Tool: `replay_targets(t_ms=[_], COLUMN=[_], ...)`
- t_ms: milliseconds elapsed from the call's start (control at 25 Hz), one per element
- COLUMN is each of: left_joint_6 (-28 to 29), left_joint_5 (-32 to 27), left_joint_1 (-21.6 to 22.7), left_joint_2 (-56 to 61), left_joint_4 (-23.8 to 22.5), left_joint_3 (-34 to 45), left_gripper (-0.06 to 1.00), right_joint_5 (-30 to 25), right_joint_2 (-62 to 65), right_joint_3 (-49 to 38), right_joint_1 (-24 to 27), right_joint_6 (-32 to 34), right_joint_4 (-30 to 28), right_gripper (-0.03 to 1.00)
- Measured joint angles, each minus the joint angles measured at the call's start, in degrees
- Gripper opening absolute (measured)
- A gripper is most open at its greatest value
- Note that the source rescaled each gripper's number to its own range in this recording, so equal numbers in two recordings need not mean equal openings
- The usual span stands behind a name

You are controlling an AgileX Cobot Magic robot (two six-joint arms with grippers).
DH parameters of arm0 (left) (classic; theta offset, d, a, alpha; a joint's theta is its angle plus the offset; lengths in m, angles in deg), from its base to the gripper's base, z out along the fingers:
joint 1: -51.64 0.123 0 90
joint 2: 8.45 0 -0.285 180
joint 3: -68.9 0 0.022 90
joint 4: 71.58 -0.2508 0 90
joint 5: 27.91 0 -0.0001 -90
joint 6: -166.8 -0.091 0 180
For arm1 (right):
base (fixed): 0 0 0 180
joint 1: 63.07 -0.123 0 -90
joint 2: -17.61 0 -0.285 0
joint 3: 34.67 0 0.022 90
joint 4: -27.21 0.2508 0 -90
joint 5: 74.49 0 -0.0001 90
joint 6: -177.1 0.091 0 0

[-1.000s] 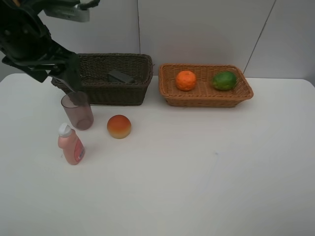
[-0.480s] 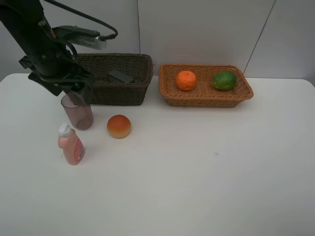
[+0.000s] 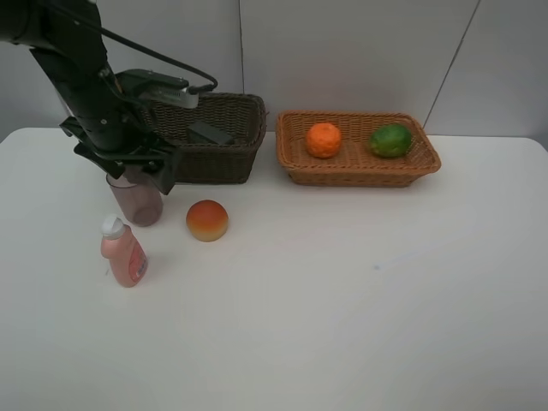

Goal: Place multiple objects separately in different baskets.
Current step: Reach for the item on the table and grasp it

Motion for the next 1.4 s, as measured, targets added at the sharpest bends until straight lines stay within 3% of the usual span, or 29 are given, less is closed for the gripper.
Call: replay_targets(t_ms=[720, 1400], left_joint_6=[0.01, 0.06], left_joint_5=[5.63, 5.55], left_joint_1=[-0.60, -0.60], left_joint_2=[-5.14, -8.63], left_joint_4=[-0.50, -1.80], left_joint_3=[-0.09, -0.09], left_gripper=[1.00, 1.00], right_joint_5=[0.00, 0.00], right_joint_2=[0.00, 0.00], right_joint_3=[0.00, 0.00], right_joint_1=[0.00, 0.00], right_joint_6=[0.00, 0.00], right_joint_4=[0.00, 0.00], right_gripper=[1.00, 1.00])
